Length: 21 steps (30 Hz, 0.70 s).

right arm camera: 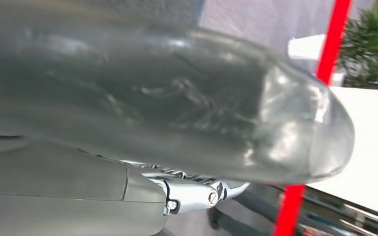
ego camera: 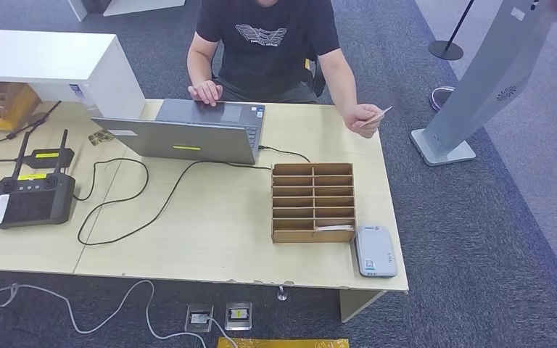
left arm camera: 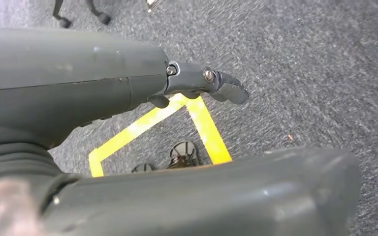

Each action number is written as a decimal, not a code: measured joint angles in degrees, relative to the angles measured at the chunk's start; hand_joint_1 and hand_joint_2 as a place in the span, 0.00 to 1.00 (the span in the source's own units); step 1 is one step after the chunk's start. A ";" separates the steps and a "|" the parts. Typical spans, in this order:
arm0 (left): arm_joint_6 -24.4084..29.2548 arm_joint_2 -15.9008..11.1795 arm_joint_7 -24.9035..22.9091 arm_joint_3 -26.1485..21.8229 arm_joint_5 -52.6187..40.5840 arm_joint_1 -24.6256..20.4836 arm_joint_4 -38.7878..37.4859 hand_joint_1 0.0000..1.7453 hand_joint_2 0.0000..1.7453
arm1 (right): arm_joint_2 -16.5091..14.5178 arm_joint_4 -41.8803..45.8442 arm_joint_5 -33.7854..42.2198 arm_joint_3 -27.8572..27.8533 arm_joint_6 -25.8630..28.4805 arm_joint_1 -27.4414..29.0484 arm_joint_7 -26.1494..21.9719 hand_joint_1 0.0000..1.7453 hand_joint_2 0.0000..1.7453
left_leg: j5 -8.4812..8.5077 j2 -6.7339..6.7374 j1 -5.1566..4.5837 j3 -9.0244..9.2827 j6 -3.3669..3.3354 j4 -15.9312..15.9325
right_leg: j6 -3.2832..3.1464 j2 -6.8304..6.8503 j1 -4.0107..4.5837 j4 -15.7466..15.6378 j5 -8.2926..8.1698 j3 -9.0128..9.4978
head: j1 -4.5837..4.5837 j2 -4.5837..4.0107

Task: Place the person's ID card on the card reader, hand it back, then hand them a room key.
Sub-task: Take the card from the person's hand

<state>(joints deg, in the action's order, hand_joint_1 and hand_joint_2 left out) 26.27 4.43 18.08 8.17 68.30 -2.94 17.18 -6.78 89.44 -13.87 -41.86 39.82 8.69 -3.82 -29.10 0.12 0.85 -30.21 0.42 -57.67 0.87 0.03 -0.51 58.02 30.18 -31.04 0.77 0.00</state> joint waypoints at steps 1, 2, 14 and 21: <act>-0.05 -0.15 0.00 0.03 -0.36 -0.01 -0.04 0.00 0.00 | 0.82 0.36 -1.49 -0.07 0.00 -0.56 1.02 0.00 0.00 | 0.00 0.00 0.00 0.00 0.00 0.00 | 0.01 -0.01 0.00 0.00 -0.01 0.00 | 0.01 0.00; -0.10 -0.29 0.00 0.07 -0.69 -0.02 -0.07 0.00 0.00 | 1.67 0.87 -2.87 -0.10 0.00 -1.09 2.09 0.00 0.00 | 0.00 0.00 0.00 0.01 0.00 -0.01 | 0.01 -0.01 0.00 0.00 -0.01 0.00 | 0.00 0.00; -0.69 -1.11 -0.03 0.17 -2.24 -0.05 -0.31 0.00 0.00 | 7.72 5.87 -9.79 0.06 -0.02 -3.45 8.26 0.00 0.75 | 0.00 -0.01 -0.01 -0.03 -0.01 -0.01 | 0.01 0.03 -0.01 0.00 0.00 0.00 | 0.01 0.00; -1.77 -1.61 -1.50 0.23 -3.59 -0.10 -0.58 0.00 0.00 | 14.37 11.89 -25.54 3.50 -0.04 -5.08 20.17 0.00 1.00 | 0.01 -0.06 -0.03 -0.11 -0.01 -0.01 | 0.02 0.12 -0.04 0.00 -0.01 0.05 | 0.00 0.00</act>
<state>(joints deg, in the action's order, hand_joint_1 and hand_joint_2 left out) 24.50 2.81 16.58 8.40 64.71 -3.04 16.59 7.60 101.33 -39.41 -38.36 39.78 3.61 16.35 -29.10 0.06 0.82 -30.32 0.41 -57.68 0.89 0.14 -0.55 58.02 30.17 -30.99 0.77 0.00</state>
